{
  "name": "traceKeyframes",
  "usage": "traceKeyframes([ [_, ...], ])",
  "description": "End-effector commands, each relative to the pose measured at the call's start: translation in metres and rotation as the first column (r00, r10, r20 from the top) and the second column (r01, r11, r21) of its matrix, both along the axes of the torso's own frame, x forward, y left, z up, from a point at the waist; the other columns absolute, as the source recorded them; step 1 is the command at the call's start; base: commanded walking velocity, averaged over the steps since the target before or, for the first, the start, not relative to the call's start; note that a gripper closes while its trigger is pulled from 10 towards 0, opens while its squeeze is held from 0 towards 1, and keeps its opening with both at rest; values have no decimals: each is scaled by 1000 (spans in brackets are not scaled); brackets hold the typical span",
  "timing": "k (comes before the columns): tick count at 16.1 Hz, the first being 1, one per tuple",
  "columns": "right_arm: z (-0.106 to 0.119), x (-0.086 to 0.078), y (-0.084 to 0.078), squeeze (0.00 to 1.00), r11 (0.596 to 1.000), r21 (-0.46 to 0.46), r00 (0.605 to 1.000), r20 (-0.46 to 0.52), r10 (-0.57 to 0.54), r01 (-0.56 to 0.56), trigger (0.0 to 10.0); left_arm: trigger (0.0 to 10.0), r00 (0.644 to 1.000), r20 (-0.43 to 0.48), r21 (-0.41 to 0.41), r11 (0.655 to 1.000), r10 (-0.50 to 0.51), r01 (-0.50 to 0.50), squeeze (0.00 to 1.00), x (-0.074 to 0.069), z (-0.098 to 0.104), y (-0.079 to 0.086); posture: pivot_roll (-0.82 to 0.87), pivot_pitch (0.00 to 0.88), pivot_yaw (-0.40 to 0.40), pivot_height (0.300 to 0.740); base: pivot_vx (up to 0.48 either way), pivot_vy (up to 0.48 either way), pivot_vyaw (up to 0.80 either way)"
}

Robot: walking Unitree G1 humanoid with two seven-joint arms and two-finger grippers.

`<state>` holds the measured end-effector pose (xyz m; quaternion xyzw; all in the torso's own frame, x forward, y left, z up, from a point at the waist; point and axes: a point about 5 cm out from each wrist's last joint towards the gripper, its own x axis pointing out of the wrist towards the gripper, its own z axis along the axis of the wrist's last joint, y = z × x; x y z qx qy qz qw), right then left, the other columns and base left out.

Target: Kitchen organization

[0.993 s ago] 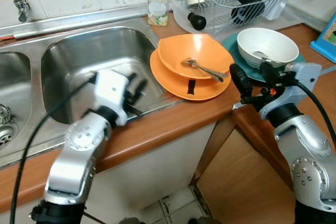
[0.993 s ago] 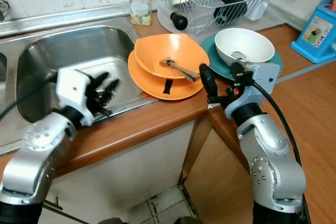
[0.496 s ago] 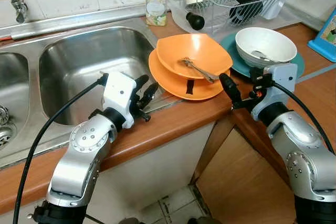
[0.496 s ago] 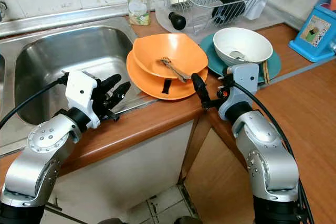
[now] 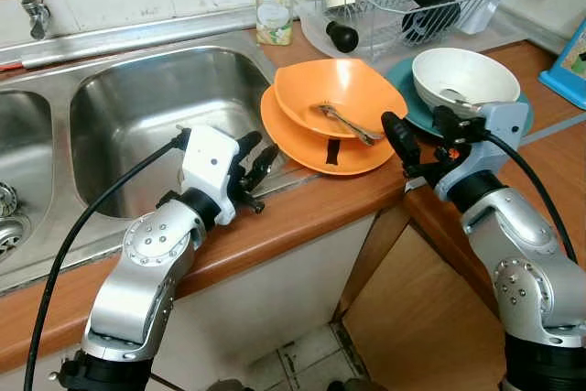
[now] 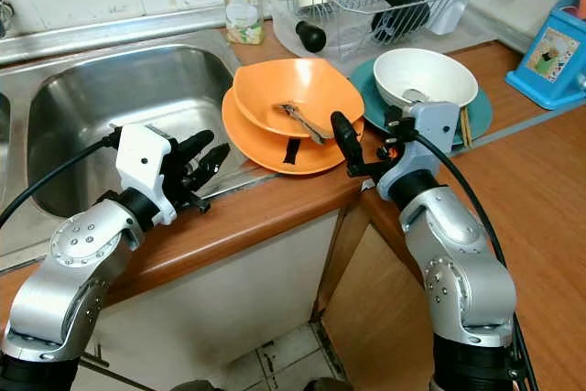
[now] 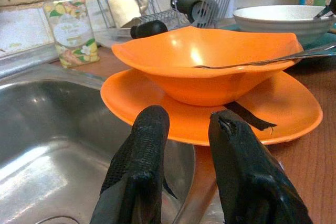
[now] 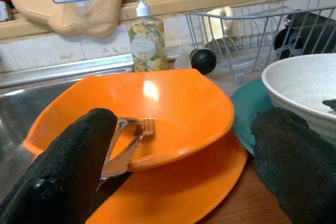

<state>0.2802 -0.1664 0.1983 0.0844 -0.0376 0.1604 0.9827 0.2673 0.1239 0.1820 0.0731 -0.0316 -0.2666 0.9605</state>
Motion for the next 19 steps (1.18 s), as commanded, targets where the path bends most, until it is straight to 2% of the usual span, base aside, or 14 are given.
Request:
traceKeyframes([
  [1, 6, -2, 1, 0, 1000, 4, 999, 32, 15, -15, 10000, 10000, 1000, 9, 5, 1000, -30, 30, 0, -3, 3, -4, -50, 46, 0, 740, 0, 0, 0],
  [7, -8, 0, 7, 0, 995, -75, 998, -36, 55, -58, 10000, 10000, 989, -34, 19, 989, -147, 147, 0, -13, -1, -13, -43, 49, 3, 740, 0, 0, 0],
  [10, -10, 3, 5, 0, 995, -88, 998, -42, 41, -44, 10000, 10000, 986, -37, 18, 986, -162, 163, 0, -14, -1, -15, -41, 48, 3, 740, 0, 0, 0],
  [12, -10, 8, 0, 0, 995, -95, 999, -46, -13, 9, 10000, 10000, 985, -37, 21, 986, -166, 167, 0, -14, 0, -15, -41, 46, 5, 740, 0, 0, 0],
  [17, -10, 14, -1, 0, 997, -81, 999, -45, -17, 13, 9922, 10000, 985, -35, 30, 985, -172, 173, 0, -14, 0, -17, -39, 45, 4, 740, 0, 0, 0],
  [18, -10, 15, 0, 0, 997, -74, 999, -43, -8, 4, 7647, 10000, 984, -33, 29, 984, -173, 174, 0, -14, 1, -17, -39, 45, 4, 740, 0, 0, 0],
  [19, -9, 15, 2, 0, 998, -67, 999, -36, 17, -19, 1922, 10000, 984, -33, 28, 984, -176, 177, 0, -14, 1, -18, -38, 43, 5, 740, 0, 0, 0],
])
